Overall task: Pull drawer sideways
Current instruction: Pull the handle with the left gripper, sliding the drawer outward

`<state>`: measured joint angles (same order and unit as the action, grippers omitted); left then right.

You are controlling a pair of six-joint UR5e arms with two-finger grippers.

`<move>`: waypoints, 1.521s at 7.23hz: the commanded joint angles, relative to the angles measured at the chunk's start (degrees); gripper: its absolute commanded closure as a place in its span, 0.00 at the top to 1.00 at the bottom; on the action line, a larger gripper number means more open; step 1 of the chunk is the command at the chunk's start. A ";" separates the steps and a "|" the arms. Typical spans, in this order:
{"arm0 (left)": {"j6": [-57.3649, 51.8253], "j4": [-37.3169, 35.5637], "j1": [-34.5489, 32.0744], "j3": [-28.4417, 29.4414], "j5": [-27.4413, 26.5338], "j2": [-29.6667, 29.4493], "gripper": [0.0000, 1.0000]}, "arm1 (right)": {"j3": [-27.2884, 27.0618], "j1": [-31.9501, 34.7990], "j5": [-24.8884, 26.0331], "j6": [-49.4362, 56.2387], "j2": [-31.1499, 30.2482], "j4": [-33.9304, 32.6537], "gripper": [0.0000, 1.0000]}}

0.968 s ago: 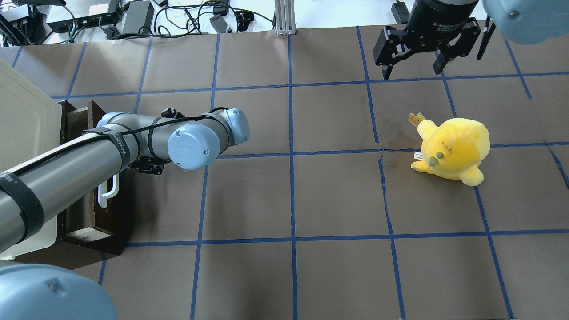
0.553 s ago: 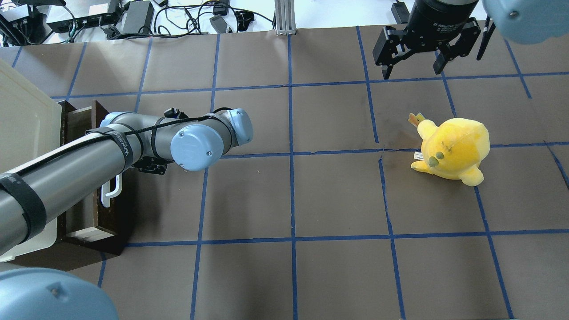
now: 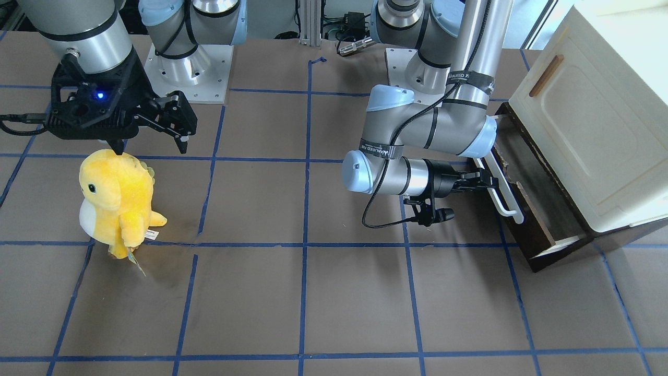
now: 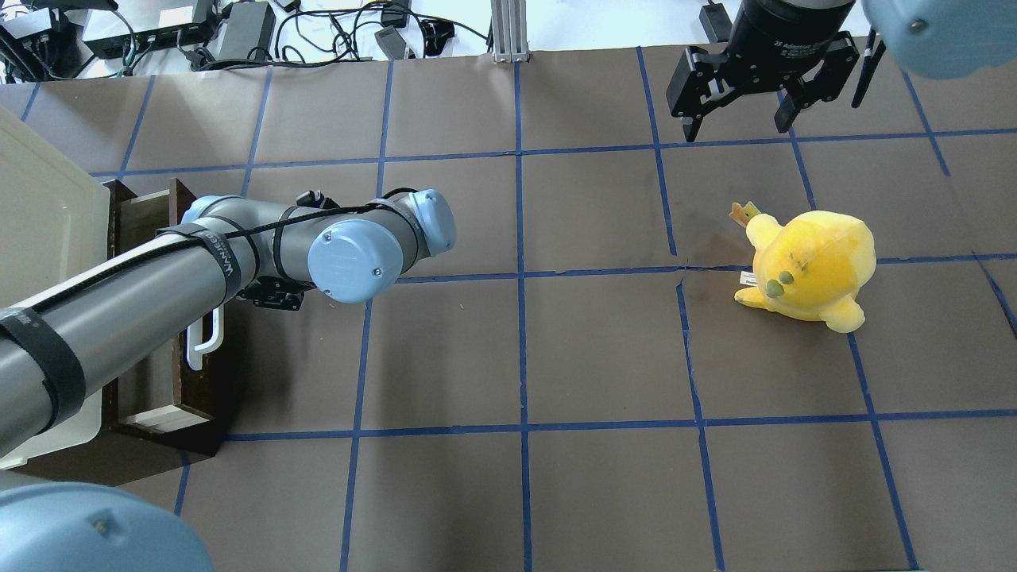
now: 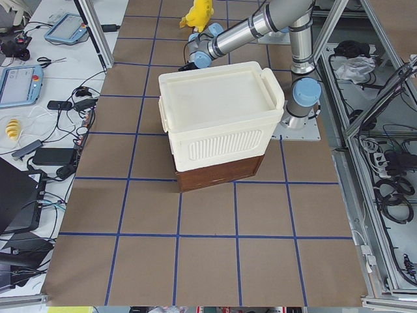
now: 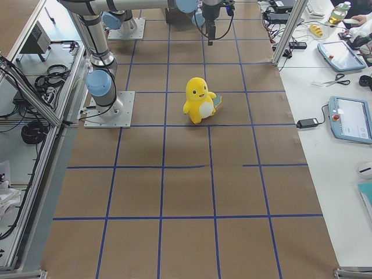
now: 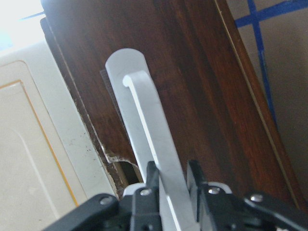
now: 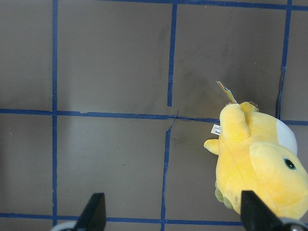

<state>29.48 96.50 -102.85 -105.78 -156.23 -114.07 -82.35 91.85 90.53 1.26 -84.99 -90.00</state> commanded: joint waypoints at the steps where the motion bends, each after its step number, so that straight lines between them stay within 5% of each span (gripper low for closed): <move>1: -0.74 0.01 -0.77 0.05 -0.13 -0.01 0.00 | 0.00 0.00 0.00 -0.03 0.00 0.00 1.00; 11: -1.44 0.01 -4.64 1.37 -0.04 -1.24 0.02 | 0.00 0.00 0.00 -0.03 0.00 0.00 1.00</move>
<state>28.01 96.44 -107.25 -104.55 -156.28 -115.01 -82.35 91.85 90.53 1.24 -84.99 -90.00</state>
